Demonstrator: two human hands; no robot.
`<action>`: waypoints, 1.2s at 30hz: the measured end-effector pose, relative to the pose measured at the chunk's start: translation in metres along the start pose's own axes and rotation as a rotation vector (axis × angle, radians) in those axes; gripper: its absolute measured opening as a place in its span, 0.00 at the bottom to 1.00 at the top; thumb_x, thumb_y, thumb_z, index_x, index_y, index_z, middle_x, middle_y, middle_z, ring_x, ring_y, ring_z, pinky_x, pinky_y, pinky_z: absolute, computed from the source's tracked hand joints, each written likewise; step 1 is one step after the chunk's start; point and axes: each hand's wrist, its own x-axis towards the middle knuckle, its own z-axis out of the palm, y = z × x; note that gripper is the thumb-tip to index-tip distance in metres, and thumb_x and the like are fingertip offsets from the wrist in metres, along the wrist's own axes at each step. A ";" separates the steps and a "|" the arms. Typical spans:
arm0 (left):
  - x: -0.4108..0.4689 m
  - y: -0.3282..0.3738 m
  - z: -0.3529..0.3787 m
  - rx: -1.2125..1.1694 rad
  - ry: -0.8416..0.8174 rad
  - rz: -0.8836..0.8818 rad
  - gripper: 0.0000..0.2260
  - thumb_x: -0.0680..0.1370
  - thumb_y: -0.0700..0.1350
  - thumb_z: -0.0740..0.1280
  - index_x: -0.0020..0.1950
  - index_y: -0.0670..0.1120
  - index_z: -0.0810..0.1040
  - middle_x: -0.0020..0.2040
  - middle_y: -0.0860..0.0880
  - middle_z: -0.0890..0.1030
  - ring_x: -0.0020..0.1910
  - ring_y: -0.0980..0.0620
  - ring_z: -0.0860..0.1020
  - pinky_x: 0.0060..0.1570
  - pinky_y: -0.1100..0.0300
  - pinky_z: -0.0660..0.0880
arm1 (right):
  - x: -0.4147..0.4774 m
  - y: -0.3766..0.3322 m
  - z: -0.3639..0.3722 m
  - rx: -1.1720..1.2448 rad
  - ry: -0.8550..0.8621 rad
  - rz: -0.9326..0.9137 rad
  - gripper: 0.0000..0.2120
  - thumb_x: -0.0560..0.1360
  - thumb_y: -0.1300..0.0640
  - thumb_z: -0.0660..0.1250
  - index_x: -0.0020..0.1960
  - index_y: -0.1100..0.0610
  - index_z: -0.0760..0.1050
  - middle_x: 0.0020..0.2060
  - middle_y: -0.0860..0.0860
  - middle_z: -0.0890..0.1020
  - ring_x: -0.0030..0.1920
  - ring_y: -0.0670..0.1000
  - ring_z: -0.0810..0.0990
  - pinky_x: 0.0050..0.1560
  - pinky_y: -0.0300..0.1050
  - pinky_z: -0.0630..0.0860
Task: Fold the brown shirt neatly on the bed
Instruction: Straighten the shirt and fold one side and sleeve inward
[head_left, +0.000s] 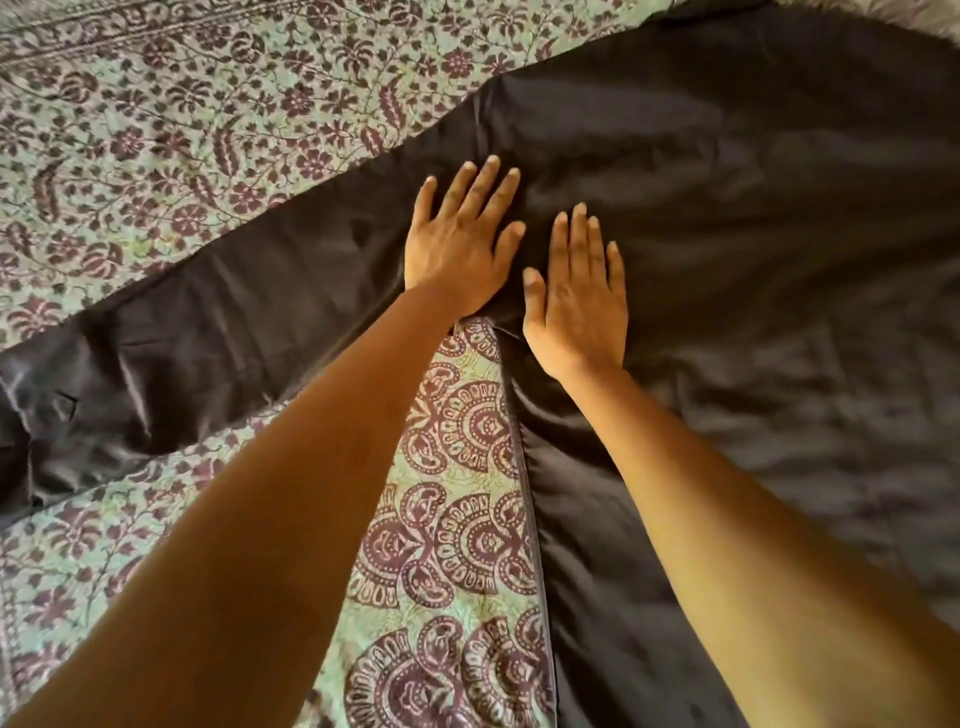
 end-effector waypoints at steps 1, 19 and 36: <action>-0.001 -0.006 -0.002 0.000 0.000 -0.004 0.24 0.81 0.55 0.47 0.77 0.53 0.50 0.78 0.52 0.52 0.76 0.52 0.50 0.73 0.49 0.45 | -0.001 -0.001 0.000 0.000 0.008 0.003 0.28 0.79 0.48 0.45 0.75 0.61 0.50 0.75 0.58 0.51 0.75 0.54 0.51 0.73 0.50 0.46; -0.054 -0.124 -0.034 -0.092 0.221 -0.656 0.18 0.80 0.52 0.54 0.68 0.48 0.68 0.68 0.42 0.68 0.68 0.42 0.64 0.67 0.45 0.57 | 0.004 -0.056 -0.012 0.142 -0.083 -0.169 0.28 0.80 0.48 0.45 0.75 0.61 0.47 0.76 0.57 0.48 0.76 0.53 0.46 0.73 0.47 0.42; -0.046 -0.142 -0.047 0.087 0.221 -0.471 0.24 0.80 0.59 0.50 0.67 0.44 0.66 0.67 0.40 0.69 0.67 0.43 0.66 0.67 0.44 0.56 | 0.002 -0.059 0.002 0.051 -0.025 -0.161 0.31 0.76 0.47 0.42 0.75 0.63 0.52 0.75 0.59 0.54 0.75 0.55 0.52 0.74 0.50 0.47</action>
